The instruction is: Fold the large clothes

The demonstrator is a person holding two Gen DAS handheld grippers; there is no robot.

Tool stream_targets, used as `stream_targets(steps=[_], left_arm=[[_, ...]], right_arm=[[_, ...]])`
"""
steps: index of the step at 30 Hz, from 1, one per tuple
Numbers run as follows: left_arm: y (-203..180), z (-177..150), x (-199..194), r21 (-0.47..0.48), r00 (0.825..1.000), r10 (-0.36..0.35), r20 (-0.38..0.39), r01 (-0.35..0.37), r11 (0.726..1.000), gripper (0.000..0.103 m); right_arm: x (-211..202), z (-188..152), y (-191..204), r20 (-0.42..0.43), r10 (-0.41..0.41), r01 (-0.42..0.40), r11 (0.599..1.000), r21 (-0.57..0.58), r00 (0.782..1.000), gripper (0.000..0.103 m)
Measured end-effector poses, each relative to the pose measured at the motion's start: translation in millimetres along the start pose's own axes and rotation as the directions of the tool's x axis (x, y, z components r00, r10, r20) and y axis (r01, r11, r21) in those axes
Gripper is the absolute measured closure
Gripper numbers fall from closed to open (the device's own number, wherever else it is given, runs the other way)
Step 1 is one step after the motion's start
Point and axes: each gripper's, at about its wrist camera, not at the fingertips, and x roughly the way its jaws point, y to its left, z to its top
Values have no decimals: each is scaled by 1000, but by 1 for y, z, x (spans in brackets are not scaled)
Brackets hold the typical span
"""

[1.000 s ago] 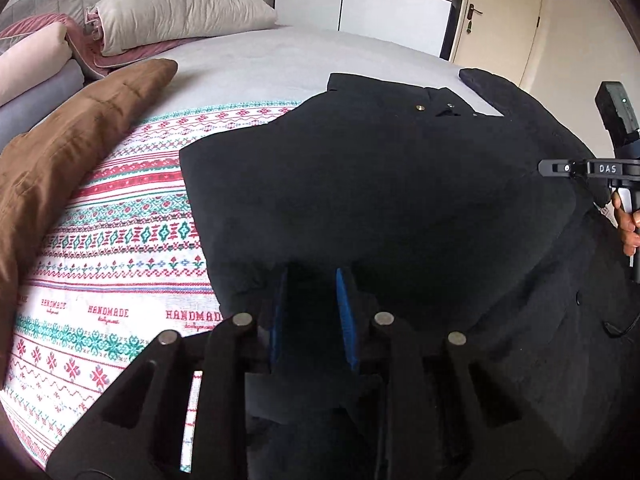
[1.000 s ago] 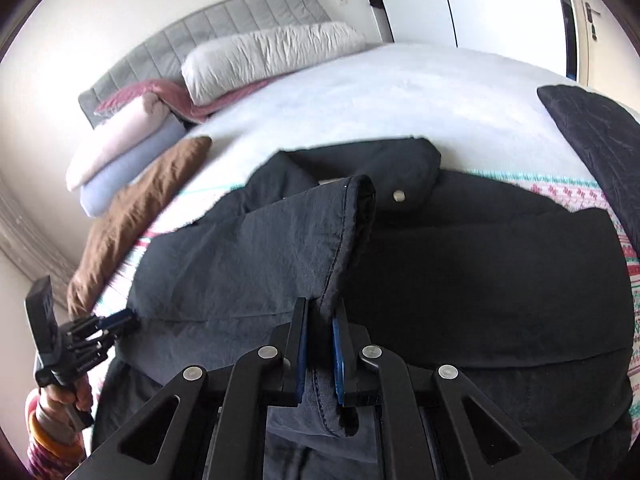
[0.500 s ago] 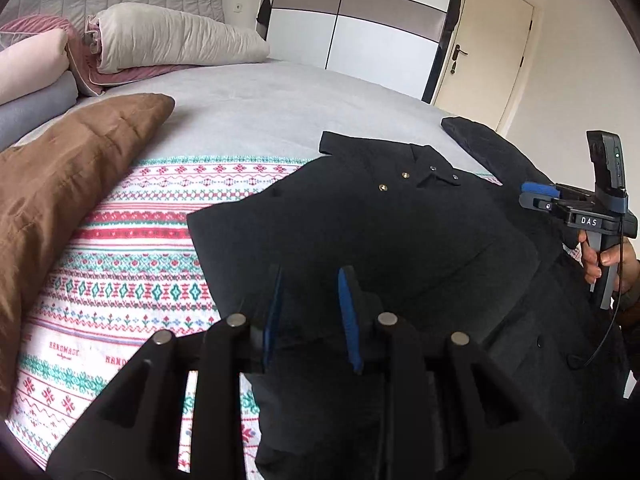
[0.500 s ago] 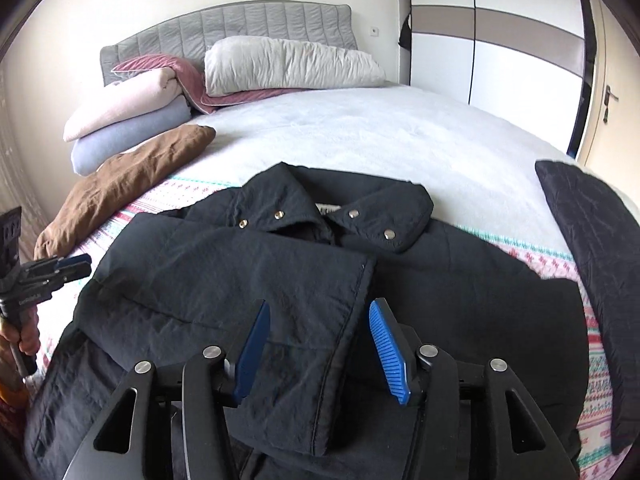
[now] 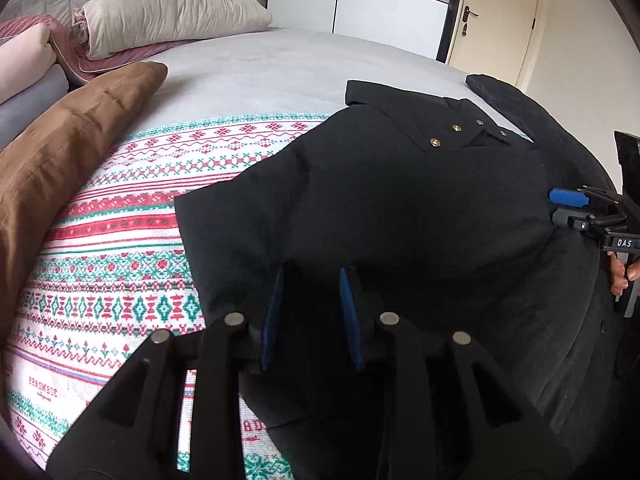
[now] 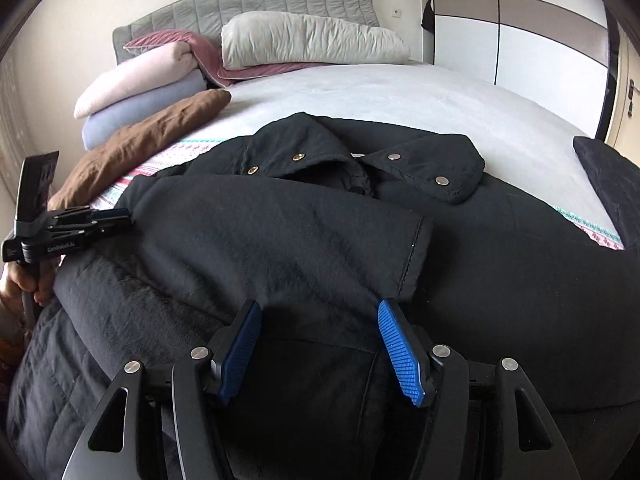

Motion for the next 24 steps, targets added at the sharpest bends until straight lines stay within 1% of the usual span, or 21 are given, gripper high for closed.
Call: stream_targets(steps=[1, 2, 3, 5, 7, 8, 9, 12, 15, 17, 20, 24], left_arm=[[-3, 0, -5, -3, 1000, 11, -6, -11, 1000, 67], [-6, -1, -12, -4, 1000, 12, -13, -12, 1000, 56], [-8, -3, -22, -9, 1000, 13, -14, -13, 1000, 43], [-13, -8, -46, -21, 1000, 20, 9, -20, 1000, 36], [-16, -15, -70, -36, 999, 24, 27, -23, 999, 33], [-16, -20, -83, -55, 999, 36, 30, -34, 998, 25], [-16, -25, -96, -77, 998, 48, 29, -45, 996, 19], [-19, -45, -129, -129, 998, 65, 5, -64, 990, 18], [-25, -69, -155, -147, 994, 95, -58, -103, 984, 18], [-29, -85, -172, -145, 987, 128, -99, -142, 979, 18], [-36, -102, -198, -145, 975, 183, -127, -201, 969, 18], [-52, -124, -232, -150, 974, 177, -145, -198, 969, 17]], right_arm=[[-4, 0, 1, -6, -10, 10, 1000, 0, 1000, 41], [-11, 1, 1, -11, -20, 20, 1000, 2, 1000, 40], [-20, 0, 2, -12, -23, 23, 1000, 2, 1000, 39], [-43, -4, 1, -12, -4, 4, 1000, 2, 1000, 36], [-67, -11, -2, -14, -12, 13, 1000, 7, 1000, 31], [-79, -15, -3, -22, -25, 26, 1000, 11, 999, 28], [-92, -20, -6, -31, -37, 37, 999, 18, 999, 27], [-133, -37, -12, -51, -59, 61, 997, 46, 997, 26], [-178, -56, -19, -63, -82, 88, 991, 97, 995, 25], [-209, -72, -22, -61, -95, 102, 988, 117, 994, 24], [-247, -91, -21, -58, -128, 135, 983, 122, 990, 22], [-292, -118, -15, -50, -142, 147, 981, 123, 989, 19]])
